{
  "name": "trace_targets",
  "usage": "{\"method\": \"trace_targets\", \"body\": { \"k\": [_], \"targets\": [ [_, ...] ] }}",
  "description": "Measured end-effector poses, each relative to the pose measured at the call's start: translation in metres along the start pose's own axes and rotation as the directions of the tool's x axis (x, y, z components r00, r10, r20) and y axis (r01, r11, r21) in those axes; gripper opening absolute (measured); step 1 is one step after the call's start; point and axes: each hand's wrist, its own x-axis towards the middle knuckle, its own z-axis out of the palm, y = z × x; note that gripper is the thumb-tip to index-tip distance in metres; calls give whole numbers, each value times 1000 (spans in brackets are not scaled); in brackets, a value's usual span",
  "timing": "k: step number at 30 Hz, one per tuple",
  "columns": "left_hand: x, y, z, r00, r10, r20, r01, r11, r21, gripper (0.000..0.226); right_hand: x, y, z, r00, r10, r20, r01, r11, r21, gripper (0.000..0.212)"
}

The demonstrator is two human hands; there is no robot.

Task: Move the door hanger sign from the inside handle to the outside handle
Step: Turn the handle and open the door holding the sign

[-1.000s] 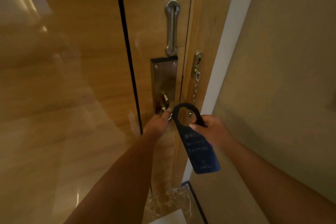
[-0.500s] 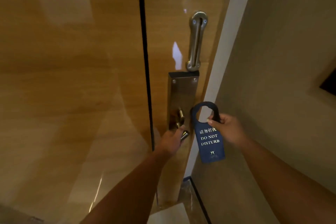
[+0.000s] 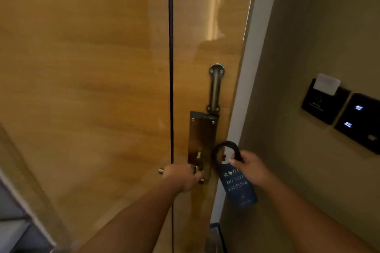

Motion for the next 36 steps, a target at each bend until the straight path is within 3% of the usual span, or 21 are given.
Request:
{"method": "trace_targets", "body": {
  "k": [6,13,16,20,25,27,32,36],
  "targets": [
    [-93,9,-1,992,-127,15,123,977,173,47,-75,-8,22,994,-98,37,96,993,70,10],
    [-194,-4,4,965,-248,82,231,957,178,50,-155,-24,56,966,-186,179,152,970,188,5],
    [-242,-17,5,966,-249,69,233,955,185,50,-174,-32,68,937,-214,277,143,956,256,17],
    [-304,-37,8,970,-241,-30,243,963,117,38,-186,-48,92,844,-252,473,66,924,376,29],
    [-370,-59,-6,947,-318,-46,313,945,-95,35,-200,-73,133,744,-319,587,59,907,418,39],
    [-393,-75,-8,938,-344,-43,340,938,-73,40,-208,-86,150,691,-332,642,80,918,389,38],
    [-444,-111,-17,916,-397,-56,391,915,-94,88,-230,-115,196,620,-353,701,121,925,359,28],
    [-482,-133,-26,890,-456,2,450,878,-161,93,-253,-135,230,540,-353,764,93,927,363,26]
  ]
}}
